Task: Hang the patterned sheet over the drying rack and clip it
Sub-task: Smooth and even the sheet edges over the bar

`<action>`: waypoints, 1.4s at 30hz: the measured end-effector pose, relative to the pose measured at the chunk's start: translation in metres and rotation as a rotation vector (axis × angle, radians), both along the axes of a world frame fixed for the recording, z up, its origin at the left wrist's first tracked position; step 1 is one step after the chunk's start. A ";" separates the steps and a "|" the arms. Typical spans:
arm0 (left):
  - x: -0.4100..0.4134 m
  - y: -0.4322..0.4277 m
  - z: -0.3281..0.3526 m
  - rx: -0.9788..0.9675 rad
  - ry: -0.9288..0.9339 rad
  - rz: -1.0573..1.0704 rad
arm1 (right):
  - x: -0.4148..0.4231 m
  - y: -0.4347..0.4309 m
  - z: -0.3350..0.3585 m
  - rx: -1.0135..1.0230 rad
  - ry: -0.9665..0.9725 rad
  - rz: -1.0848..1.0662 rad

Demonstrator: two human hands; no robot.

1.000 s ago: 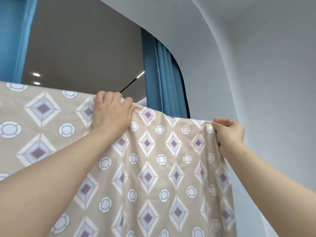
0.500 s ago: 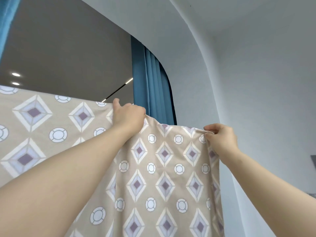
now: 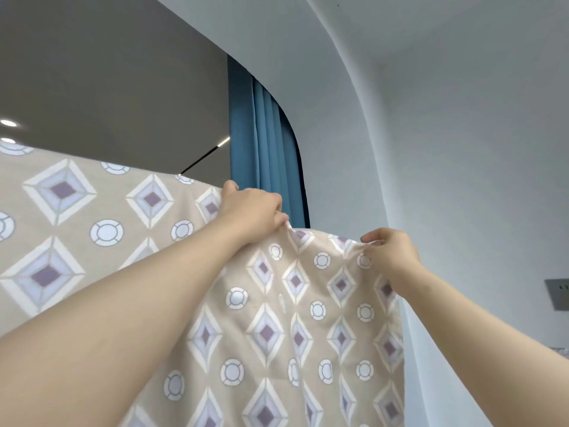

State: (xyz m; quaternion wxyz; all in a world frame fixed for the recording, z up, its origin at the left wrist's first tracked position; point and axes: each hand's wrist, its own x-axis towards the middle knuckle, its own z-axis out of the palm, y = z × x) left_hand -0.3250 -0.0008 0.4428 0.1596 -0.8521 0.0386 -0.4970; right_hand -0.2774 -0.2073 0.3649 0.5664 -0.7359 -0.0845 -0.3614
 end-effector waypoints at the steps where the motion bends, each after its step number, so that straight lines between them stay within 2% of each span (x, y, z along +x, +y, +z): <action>1: 0.000 0.000 -0.002 0.033 0.027 0.032 | 0.001 0.000 -0.003 0.011 0.002 -0.003; 4: 0.003 0.000 -0.010 0.106 -0.058 0.061 | 0.004 -0.003 -0.011 0.043 0.004 -0.015; 6: 0.007 -0.002 -0.016 0.077 -0.108 0.030 | 0.005 -0.008 -0.016 -0.039 0.019 -0.023; 9: 0.012 -0.009 -0.020 0.087 0.005 0.050 | 0.008 -0.013 -0.022 -0.221 0.066 -0.036; 11: 0.015 -0.014 -0.023 0.123 -0.005 0.040 | 0.011 -0.016 -0.024 -0.259 0.043 -0.128; 14: 0.019 -0.021 -0.029 0.071 -0.101 -0.025 | 0.011 -0.018 -0.027 -0.239 0.039 -0.305; 16: 0.021 -0.023 -0.036 0.059 -0.057 -0.048 | 0.011 -0.015 -0.029 -0.273 0.083 -0.302; 19: 0.018 -0.022 -0.046 0.045 -0.036 -0.119 | 0.011 -0.003 -0.034 -0.298 0.097 -0.236; 24: -0.012 -0.009 -0.057 -0.067 -0.225 -0.303 | 0.004 0.026 -0.029 -0.197 -0.029 -0.039; 28: -0.043 0.008 -0.059 -0.133 -0.184 -0.261 | -0.023 0.063 -0.009 -0.128 -0.189 0.160; 31: -0.071 0.024 -0.062 -0.201 -0.251 -0.288 | -0.051 0.094 0.003 -0.107 -0.320 0.336; 36: -0.124 0.054 -0.072 -0.351 -0.292 -0.240 | -0.092 0.143 0.006 -0.081 -0.427 0.524; 42: -0.192 0.091 -0.087 -0.357 -0.310 -0.109 | -0.147 0.190 -0.004 -0.101 -0.500 0.720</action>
